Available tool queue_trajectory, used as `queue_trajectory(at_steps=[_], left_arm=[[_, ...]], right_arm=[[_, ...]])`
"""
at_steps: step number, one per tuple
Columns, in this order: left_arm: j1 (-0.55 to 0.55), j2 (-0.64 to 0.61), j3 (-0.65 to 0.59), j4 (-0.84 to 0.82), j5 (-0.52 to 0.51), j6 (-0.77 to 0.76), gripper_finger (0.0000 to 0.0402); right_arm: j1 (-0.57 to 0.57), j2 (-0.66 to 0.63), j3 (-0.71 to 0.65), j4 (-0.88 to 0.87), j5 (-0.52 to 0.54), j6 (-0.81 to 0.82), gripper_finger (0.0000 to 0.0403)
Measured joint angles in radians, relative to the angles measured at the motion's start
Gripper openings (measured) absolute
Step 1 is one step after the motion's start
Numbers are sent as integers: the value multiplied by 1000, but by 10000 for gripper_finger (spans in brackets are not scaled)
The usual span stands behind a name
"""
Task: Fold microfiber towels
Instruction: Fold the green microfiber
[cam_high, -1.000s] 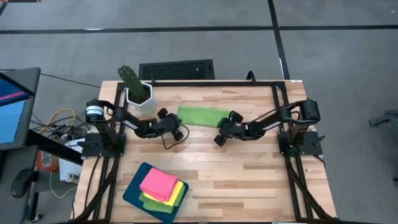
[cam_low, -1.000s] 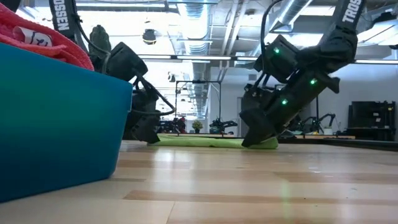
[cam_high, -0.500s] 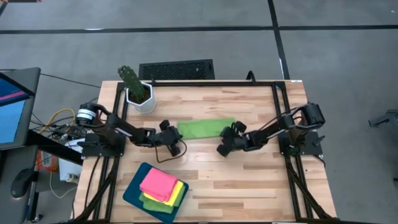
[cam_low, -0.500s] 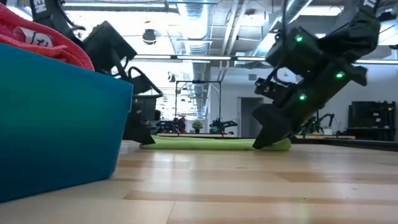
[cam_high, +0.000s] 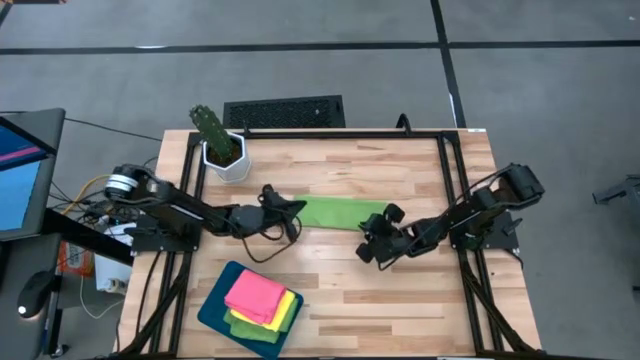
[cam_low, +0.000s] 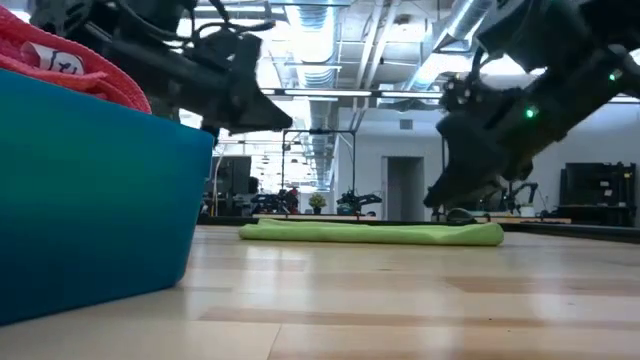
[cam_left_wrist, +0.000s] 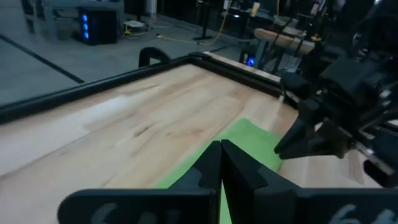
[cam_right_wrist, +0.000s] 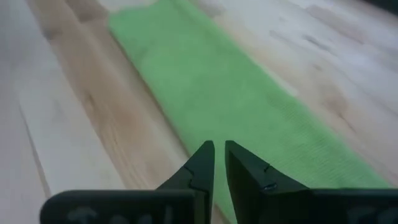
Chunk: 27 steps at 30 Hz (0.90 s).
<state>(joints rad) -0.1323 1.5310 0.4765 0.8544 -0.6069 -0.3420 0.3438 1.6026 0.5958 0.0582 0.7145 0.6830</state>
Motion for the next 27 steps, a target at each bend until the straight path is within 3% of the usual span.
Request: queue_trajectory(at_steps=[5, 9, 19, 27], left_arm=[[-33, 243, 159, 77, -24, 13, 0], [-73, 407, 332, 25, -125, 65, 0], [-59, 597, 613, -352, -171, -121, 0], [-71, 674, 721, -668, -272, -381, 0]], right_arm=[[0, -31, 1, -15, 21, 30, 63], [1, -40, 1, -84, 35, 99, 63], [101, -54, 3, -253, 88, 321, 63], [175, -78, 4, -306, 99, 338, 63]])
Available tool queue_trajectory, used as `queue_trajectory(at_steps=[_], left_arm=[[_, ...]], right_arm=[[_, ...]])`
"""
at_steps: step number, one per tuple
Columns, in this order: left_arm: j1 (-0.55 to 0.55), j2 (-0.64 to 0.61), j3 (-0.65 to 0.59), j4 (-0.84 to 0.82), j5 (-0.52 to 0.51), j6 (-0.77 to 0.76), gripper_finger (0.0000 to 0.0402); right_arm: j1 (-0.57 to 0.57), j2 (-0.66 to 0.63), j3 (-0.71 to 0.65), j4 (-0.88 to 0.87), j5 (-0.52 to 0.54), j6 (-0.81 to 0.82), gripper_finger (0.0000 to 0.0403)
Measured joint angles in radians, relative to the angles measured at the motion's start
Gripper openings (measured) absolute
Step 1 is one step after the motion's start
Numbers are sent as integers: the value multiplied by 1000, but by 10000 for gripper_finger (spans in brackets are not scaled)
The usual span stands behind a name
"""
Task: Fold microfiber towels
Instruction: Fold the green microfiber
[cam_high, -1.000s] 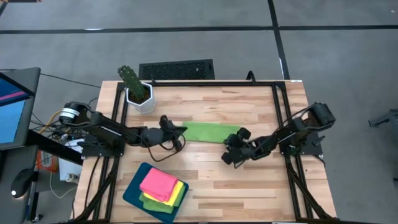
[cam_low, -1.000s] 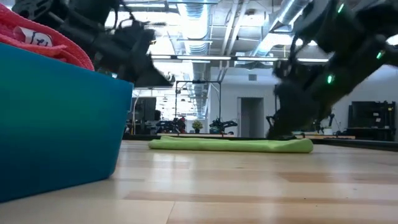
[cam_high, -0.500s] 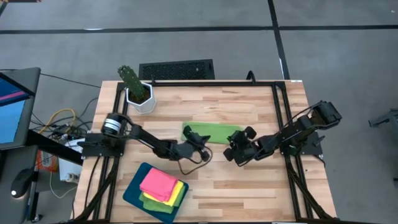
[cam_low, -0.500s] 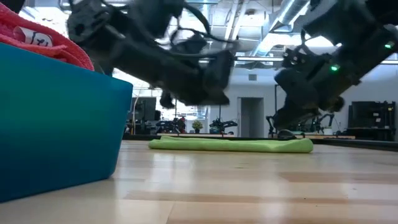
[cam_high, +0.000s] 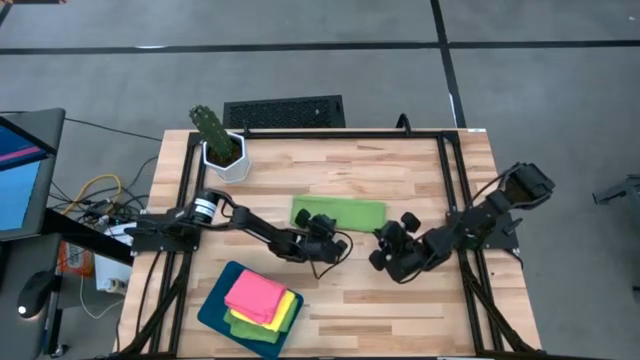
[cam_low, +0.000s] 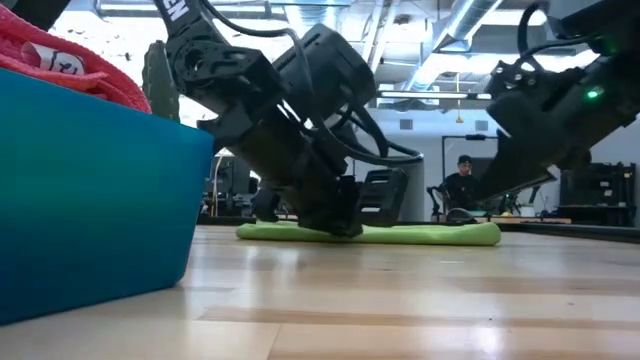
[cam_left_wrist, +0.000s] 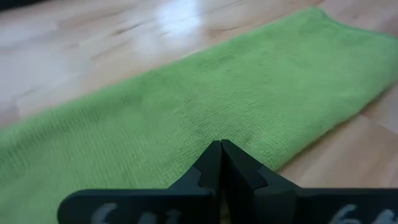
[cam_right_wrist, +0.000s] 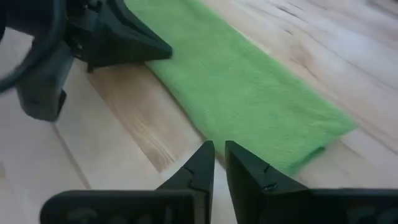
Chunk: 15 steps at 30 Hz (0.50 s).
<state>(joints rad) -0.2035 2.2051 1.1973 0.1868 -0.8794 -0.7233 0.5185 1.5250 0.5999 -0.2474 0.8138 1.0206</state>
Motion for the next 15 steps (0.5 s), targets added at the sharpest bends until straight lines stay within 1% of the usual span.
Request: queue_trajectory(at_steps=[4, 7, 11, 15], left_arm=[[-10, 6, 1, -1, -1, -62, 0], [-12, 6, 1, -2, 0, -99, 0], [-12, 5, 1, -11, 15, -118, 0], [-16, 5, -2, -17, 18, -120, 0]], right_arm=[[19, -10, 0, -61, 18, -17, 63], [26, -9, 0, -84, 34, -72, 63], [17, 5, 0, -98, 23, -294, 69], [17, 17, -1, -119, 24, -507, 94]])
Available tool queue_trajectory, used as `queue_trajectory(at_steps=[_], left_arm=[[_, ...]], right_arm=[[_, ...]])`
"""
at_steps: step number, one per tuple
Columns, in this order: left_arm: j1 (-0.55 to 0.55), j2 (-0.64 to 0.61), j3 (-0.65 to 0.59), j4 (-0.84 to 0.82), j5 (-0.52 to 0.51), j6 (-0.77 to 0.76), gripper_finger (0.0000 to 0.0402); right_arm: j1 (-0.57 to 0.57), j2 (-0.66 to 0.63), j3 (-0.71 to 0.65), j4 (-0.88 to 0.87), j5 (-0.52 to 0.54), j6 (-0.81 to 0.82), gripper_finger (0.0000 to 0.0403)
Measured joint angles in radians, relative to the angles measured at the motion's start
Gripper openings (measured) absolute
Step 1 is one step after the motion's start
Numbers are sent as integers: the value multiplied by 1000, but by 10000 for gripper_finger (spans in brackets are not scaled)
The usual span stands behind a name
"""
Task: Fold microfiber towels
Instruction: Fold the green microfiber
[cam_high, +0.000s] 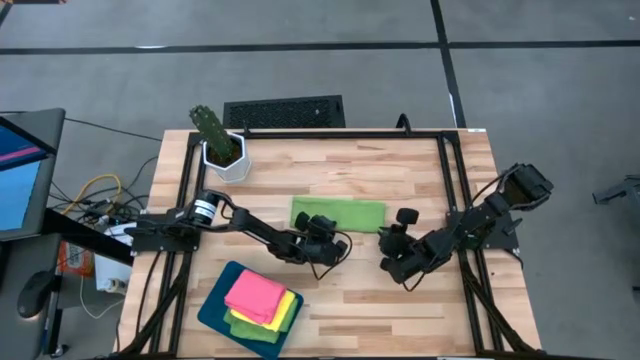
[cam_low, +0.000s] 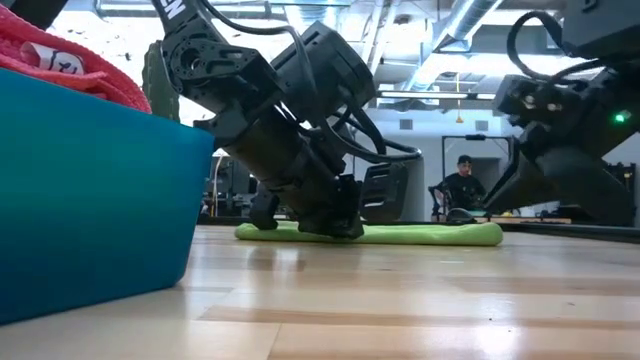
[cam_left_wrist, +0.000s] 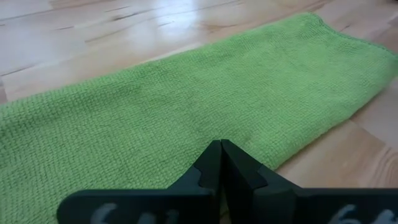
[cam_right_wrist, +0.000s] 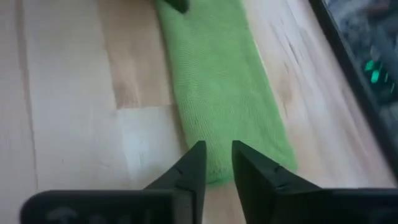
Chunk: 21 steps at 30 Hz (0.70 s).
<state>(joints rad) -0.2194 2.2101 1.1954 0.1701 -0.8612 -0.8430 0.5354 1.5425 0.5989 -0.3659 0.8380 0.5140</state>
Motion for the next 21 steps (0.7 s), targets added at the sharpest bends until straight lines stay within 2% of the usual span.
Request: queue_trajectory(at_steps=[3, 5, 8, 12, 17, 21], left_arm=[[-3, -1, 0, -13, 4, 0, 0], [-4, -2, 0, -24, 10, 0, 0], [-6, -2, 0, -37, 11, 0, 0], [-6, -3, 0, -41, 11, 32, 0], [-6, -3, 0, -44, 15, 50, 0], [-6, -3, -1, -45, 16, 53, 0]], right_arm=[[-8, 0, -31, 78, -2, -150, 120], [-26, -8, -76, 165, -42, -215, 140], [-72, -9, -147, 332, -126, -266, 166], [-140, -10, -213, 476, -157, -278, 192], [-199, -17, -242, 509, -256, -265, 194], [-197, -16, -245, 514, -278, -259, 164]])
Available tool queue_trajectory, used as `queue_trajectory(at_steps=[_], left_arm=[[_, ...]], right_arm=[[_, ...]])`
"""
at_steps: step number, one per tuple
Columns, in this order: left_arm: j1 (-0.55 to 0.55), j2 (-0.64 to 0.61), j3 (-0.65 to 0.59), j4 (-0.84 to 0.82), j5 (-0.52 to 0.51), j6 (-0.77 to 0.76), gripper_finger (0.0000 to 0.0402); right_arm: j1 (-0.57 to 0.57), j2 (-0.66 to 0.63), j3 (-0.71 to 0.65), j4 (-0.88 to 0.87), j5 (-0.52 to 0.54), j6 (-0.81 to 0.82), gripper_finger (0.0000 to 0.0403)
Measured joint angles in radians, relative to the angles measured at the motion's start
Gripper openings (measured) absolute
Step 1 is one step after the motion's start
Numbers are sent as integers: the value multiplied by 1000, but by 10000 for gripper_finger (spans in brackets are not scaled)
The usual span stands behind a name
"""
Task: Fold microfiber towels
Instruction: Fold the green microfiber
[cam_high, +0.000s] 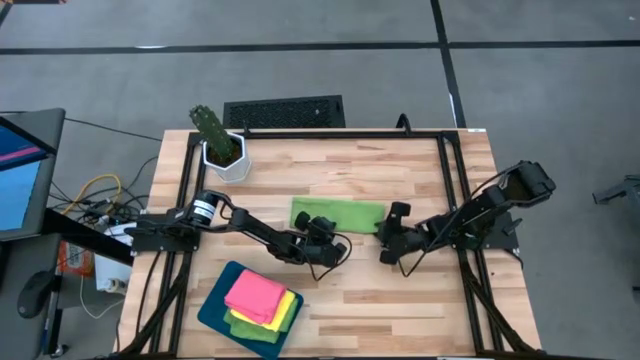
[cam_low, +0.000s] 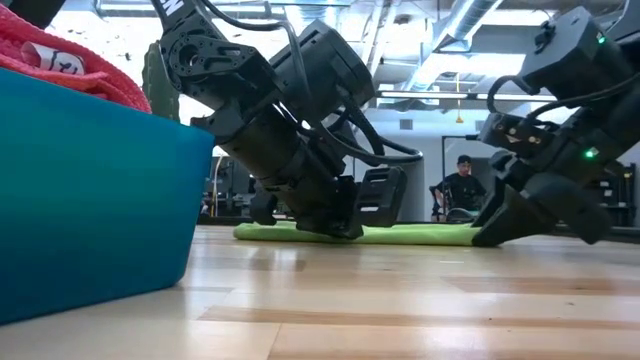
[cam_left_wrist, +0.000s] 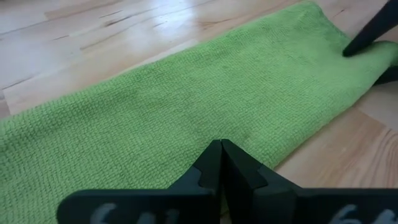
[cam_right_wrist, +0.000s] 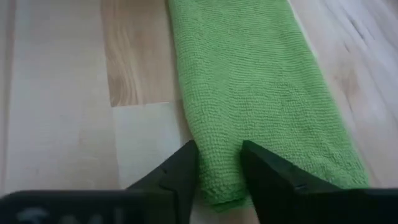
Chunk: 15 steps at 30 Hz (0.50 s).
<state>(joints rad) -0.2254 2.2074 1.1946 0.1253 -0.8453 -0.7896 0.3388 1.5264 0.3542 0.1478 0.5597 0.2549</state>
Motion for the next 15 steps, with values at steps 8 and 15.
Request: queue_trajectory(at_steps=[8, 15], left_arm=[[0, 0, -1, -1, 9, 23, 0], [0, 0, -2, 16, 45, 79, 0]], right_arm=[[7, 9, 0, -1, -16, 0, 65], [-2, -23, 76, -156, -35, -95, 18]])
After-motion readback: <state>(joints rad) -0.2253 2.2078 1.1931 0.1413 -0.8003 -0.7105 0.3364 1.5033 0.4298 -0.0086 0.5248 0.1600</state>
